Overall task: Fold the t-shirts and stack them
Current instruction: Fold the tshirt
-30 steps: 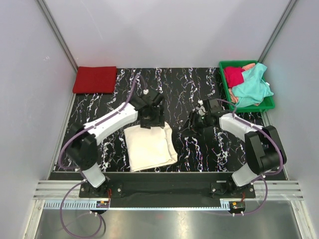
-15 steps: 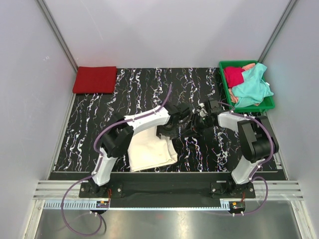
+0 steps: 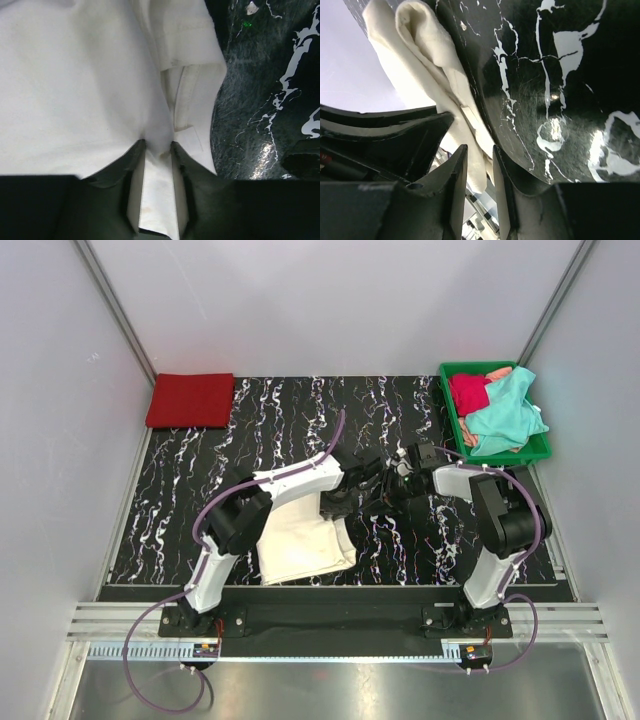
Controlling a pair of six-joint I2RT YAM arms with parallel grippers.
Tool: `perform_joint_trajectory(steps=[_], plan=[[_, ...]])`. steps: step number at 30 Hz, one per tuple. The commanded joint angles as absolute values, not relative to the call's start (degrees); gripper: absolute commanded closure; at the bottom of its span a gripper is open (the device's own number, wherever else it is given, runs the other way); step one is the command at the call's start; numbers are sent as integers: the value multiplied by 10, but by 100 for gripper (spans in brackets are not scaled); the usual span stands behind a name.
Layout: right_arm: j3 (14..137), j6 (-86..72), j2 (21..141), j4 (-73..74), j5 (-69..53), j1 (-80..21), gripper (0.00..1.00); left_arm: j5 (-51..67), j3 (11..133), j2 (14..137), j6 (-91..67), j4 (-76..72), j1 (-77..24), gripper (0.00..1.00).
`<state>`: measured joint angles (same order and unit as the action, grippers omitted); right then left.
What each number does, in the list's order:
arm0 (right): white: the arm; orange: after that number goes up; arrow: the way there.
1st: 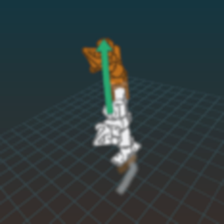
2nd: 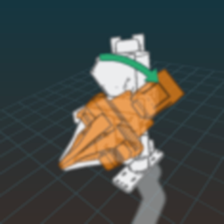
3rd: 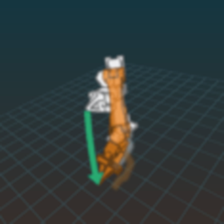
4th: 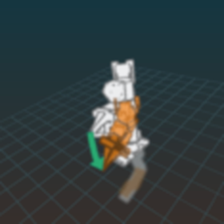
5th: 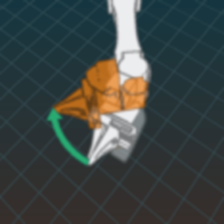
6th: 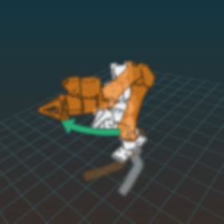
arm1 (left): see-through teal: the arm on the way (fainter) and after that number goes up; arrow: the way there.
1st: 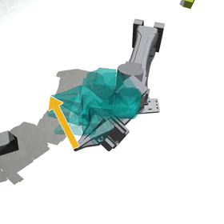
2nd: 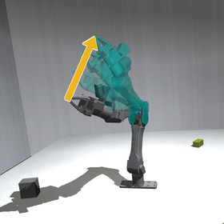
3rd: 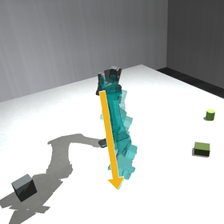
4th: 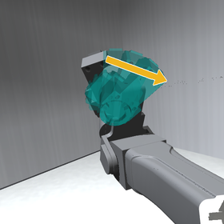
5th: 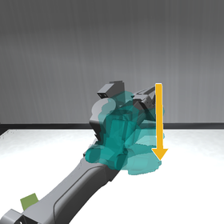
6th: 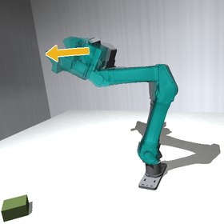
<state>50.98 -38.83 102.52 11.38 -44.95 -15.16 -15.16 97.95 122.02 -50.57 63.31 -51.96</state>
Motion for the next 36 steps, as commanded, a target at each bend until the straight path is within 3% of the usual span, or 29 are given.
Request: perform_joint_trajectory(steps=[1, 4, 5, 10, 15, 36], plan=[[526, -381, 1042, 94, -476, -168, 66, -153, 984, 1212, -506, 614, -522, 77], [533, -387, 1057, 85, -483, -179, 69, -158, 977, 1197, -501, 606, -522, 97], [536, -388, 1059, 80, -483, -184, 75, -159, 973, 1190, -500, 606, -523, 100], [557, -407, 1080, 55, -475, -221, 93, -157, 952, 1139, -498, 606, -523, 100], [571, -445, 1106, 14, -454, -246, 100, -150, 944, 1106, -497, 613, -523, 100], [569, -472, 1170, 15, -325, -306, 100, -112, 973, 1085, -488, 615, -525, 100]])
